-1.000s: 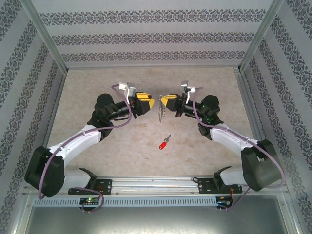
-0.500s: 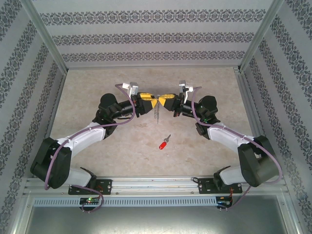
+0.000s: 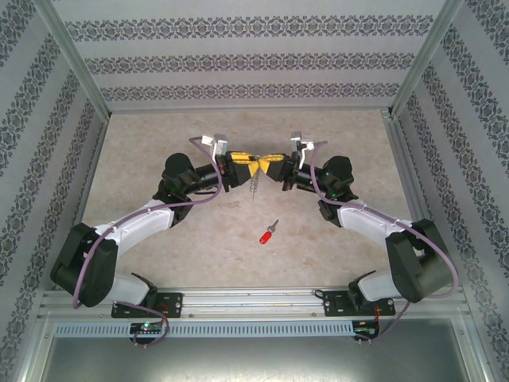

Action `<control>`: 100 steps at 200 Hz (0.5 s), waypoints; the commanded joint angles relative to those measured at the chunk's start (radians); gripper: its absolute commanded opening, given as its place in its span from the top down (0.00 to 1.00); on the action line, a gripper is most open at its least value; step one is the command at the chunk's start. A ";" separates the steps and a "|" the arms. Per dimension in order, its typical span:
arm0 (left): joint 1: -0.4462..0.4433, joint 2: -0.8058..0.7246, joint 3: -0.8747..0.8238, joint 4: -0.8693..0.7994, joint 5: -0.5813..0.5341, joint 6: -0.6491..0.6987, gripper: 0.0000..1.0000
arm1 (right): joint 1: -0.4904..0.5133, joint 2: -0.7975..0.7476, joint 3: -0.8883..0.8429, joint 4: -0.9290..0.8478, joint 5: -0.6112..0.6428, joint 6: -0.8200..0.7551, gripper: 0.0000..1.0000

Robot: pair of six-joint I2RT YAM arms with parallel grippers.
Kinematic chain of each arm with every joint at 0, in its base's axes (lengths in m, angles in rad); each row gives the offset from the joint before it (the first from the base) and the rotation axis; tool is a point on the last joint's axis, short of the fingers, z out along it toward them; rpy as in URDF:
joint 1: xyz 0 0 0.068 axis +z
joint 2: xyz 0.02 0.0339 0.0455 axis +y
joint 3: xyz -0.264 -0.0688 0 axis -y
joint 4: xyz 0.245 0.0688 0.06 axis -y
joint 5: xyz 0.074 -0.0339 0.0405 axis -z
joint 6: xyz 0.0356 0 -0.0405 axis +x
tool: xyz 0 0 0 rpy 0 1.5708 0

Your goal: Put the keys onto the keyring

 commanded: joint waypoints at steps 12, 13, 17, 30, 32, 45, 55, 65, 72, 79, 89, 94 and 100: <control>-0.020 0.009 0.027 0.081 0.008 -0.004 0.65 | 0.013 0.012 0.025 0.072 -0.011 0.006 1.00; -0.020 0.010 0.027 0.081 0.009 -0.003 0.65 | 0.013 0.012 0.025 0.072 -0.011 0.006 1.00; -0.020 0.011 0.027 0.081 0.009 -0.002 0.65 | 0.013 0.013 0.025 0.072 -0.012 0.005 1.00; -0.022 0.016 0.030 0.081 0.010 -0.001 0.67 | 0.014 0.014 0.023 0.074 -0.012 0.006 1.00; -0.022 0.017 0.030 0.081 0.009 -0.001 0.68 | 0.014 0.014 0.023 0.073 -0.012 0.007 1.00; -0.022 0.024 0.035 0.081 0.014 -0.002 0.70 | 0.014 0.016 0.023 0.073 -0.012 0.004 1.00; -0.023 0.028 0.037 0.081 0.020 -0.003 0.74 | 0.014 0.017 0.023 0.074 -0.012 0.004 1.00; -0.024 0.032 0.039 0.083 0.021 -0.002 0.78 | 0.014 0.018 0.023 0.072 -0.012 0.002 1.00; -0.025 0.034 0.038 0.086 0.019 -0.002 0.80 | 0.012 0.020 0.023 0.072 -0.012 0.002 1.00; -0.026 0.035 0.039 0.090 0.018 -0.003 0.82 | 0.013 0.021 0.024 0.072 -0.013 0.002 1.00; -0.026 0.039 0.040 0.096 0.020 -0.003 0.87 | 0.014 0.024 0.025 0.072 -0.015 0.001 1.00; -0.027 0.040 0.042 0.095 0.021 -0.003 0.88 | 0.014 0.024 0.025 0.071 -0.017 0.001 1.00; -0.027 0.040 0.043 0.095 0.020 -0.003 0.90 | 0.013 0.026 0.023 0.070 -0.018 0.000 1.00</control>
